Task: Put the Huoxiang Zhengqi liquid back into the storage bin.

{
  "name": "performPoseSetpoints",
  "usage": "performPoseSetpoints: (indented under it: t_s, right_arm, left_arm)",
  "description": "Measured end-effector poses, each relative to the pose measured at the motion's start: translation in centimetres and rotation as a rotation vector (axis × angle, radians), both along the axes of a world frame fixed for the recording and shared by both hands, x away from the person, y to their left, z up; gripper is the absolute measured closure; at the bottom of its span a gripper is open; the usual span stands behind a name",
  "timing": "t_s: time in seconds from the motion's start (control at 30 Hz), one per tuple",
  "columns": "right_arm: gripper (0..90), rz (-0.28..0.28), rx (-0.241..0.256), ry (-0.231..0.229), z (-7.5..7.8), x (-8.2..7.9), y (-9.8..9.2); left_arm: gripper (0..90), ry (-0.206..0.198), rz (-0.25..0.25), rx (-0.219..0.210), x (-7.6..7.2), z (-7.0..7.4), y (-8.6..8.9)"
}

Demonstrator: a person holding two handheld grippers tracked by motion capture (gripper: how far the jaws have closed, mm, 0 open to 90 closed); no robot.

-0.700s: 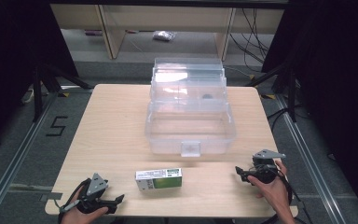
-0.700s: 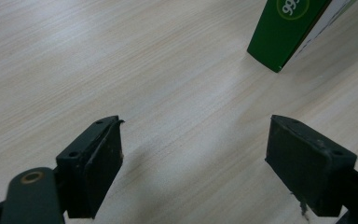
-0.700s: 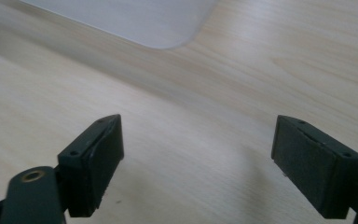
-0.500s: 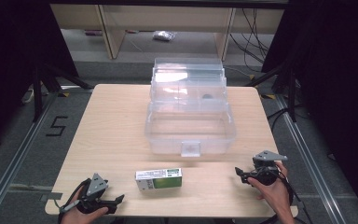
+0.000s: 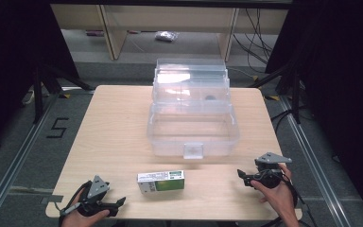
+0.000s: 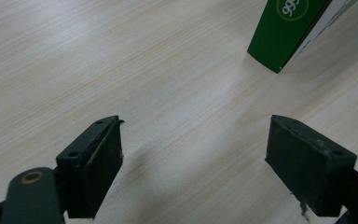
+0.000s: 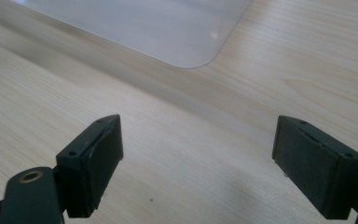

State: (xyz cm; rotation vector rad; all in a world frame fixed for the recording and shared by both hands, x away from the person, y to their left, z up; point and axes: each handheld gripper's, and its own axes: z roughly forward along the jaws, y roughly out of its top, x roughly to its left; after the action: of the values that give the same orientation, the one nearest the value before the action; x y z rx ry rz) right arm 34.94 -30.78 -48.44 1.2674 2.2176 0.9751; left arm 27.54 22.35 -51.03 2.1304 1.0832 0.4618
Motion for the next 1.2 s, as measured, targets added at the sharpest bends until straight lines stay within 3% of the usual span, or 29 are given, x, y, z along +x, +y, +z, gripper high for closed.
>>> performPoseSetpoints:
  t_s: [0.03, 0.1, 0.23, 0.3, 0.33, 0.37, 0.4, 0.43, 0.57, 0.6, 0.63, 0.77, 0.87, 0.93, 0.97, 1.03, 1.2]
  right_arm:
    - [17.0, 0.009, -0.008, -0.011, 0.0, 0.0, 0.0]
    - [16.1, -0.004, 0.013, 0.017, 0.3, -0.2, 0.3]
    - [15.9, 0.033, 0.035, 0.040, 0.6, -0.2, 0.7]
    - [15.8, 0.047, 0.026, 0.028, 0.9, -0.3, 1.0]
    - [15.8, 0.038, 0.034, 0.055, 1.3, -0.5, 1.3]
    - [15.8, 0.059, 0.025, 0.040, 1.4, -0.5, 1.5]
    - [15.8, 0.059, 0.021, 0.061, 1.8, -0.7, 1.8]
    - [15.8, 0.106, 0.005, 0.029, 2.1, -0.6, 2.0]
    - [15.9, 0.180, -0.029, 0.012, 3.3, -0.7, 3.0]
    - [15.9, 0.178, -0.028, 0.034, 3.6, -0.8, 3.3]
    - [16.0, 0.213, -0.045, 0.029, 3.9, -0.7, 3.7]
    - [16.7, 0.278, -0.091, 0.044, 4.9, -0.5, 5.1]
    - [17.0, 0.328, -0.110, 0.017, 5.7, -0.2, 6.1]
    - [17.2, 0.353, -0.116, 0.031, 6.3, -0.3, 7.1]
    - [17.1, 0.389, -0.129, 0.015, 6.4, 0.0, 7.2]
    - [17.2, 0.434, -0.132, 0.031, 6.8, 0.1, 8.0]
    - [17.3, 0.489, -0.159, 0.031, 7.2, 0.3, 9.9]
  left_arm:
    - [17.9, -0.001, 0.000, -0.002, 0.0, 0.0, 0.0]
    - [17.9, 0.000, 0.000, -0.002, 0.0, 0.0, 0.0]
    - [17.9, -0.001, -0.003, 0.018, 0.0, 0.0, 0.1]
    - [17.9, 0.001, -0.001, 0.019, 0.1, 0.0, 0.1]
    - [17.9, 0.002, -0.004, 0.017, 0.1, 0.0, 0.1]
    - [17.9, 0.001, 0.000, 0.001, 0.0, 0.0, 0.0]
    - [17.9, 0.000, 0.000, 0.020, 0.1, 0.0, 0.1]
    - [17.9, 0.002, 0.000, 0.020, 0.1, -0.1, 0.1]
    - [17.9, -0.003, 0.004, 0.010, 0.1, -0.2, 0.0]
    - [17.9, 0.003, -0.002, 0.007, 0.1, -0.2, 0.1]
    - [17.9, 0.012, -0.018, 0.036, 0.1, 0.0, 0.3]
    - [18.0, 0.011, -0.015, 0.037, 0.1, -0.1, 0.3]
    - [17.9, 0.012, -0.019, 0.035, 0.1, 0.0, 0.3]
    - [18.0, 0.011, -0.018, 0.036, 0.1, -0.1, 0.3]
    - [17.9, 0.012, -0.018, 0.036, 0.1, -0.1, 0.3]
    - [18.0, 0.009, -0.017, 0.032, 0.1, 0.0, 0.3]
    - [18.0, 0.012, -0.018, 0.034, 0.1, -0.1, 0.3]
